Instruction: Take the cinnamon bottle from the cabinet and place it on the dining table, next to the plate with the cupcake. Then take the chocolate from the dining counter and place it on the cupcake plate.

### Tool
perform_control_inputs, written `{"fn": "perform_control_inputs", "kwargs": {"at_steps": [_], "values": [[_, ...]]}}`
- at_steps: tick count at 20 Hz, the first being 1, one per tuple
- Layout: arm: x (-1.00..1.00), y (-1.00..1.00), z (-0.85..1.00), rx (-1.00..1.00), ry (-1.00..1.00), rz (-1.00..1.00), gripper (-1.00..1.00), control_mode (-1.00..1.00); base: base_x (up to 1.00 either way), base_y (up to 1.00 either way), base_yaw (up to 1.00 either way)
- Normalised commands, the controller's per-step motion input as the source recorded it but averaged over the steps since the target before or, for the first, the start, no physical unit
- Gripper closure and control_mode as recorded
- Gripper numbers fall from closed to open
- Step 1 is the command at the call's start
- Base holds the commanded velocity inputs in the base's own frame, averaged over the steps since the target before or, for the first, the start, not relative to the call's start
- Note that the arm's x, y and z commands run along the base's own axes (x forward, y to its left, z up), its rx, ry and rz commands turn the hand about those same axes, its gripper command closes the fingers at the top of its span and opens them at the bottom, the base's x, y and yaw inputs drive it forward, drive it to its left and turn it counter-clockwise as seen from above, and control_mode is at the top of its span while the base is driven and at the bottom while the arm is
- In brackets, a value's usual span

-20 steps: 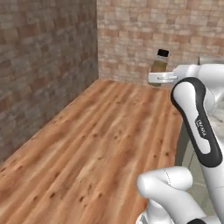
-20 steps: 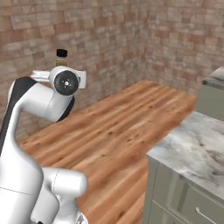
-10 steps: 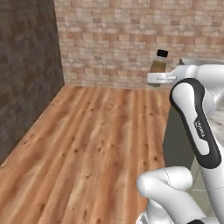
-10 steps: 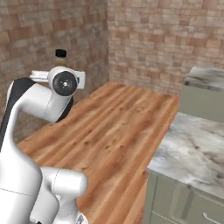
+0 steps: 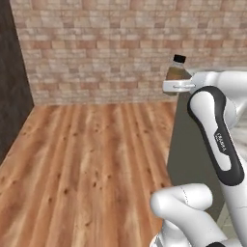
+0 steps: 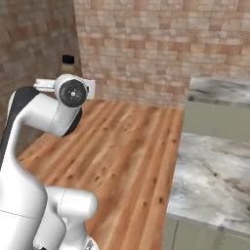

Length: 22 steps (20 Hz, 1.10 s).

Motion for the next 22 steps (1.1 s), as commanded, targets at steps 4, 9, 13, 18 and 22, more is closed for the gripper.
{"fn": "perform_control_inputs", "kwargs": {"at_steps": [4, 9, 13, 18, 22], "values": [[0.00, 0.00, 0.00, 0.00, 0.00, 0.00, 1.00, 1.00, 0.77, 0.35, -0.39], [0.00, 0.00, 0.00, 0.00, 0.00, 0.00, 1.00, 1.00, 0.77, 0.33, -0.40], [0.00, 0.00, 0.00, 0.00, 0.00, 0.00, 1.00, 1.00, 0.78, 0.33, -0.38], [0.00, 0.00, 0.00, 0.00, 0.00, 0.00, 1.00, 1.00, 0.72, 0.41, -0.26], [0.00, 0.00, 0.00, 0.00, 0.00, 0.00, 1.00, 1.00, 0.68, 0.52, -0.15]]}}
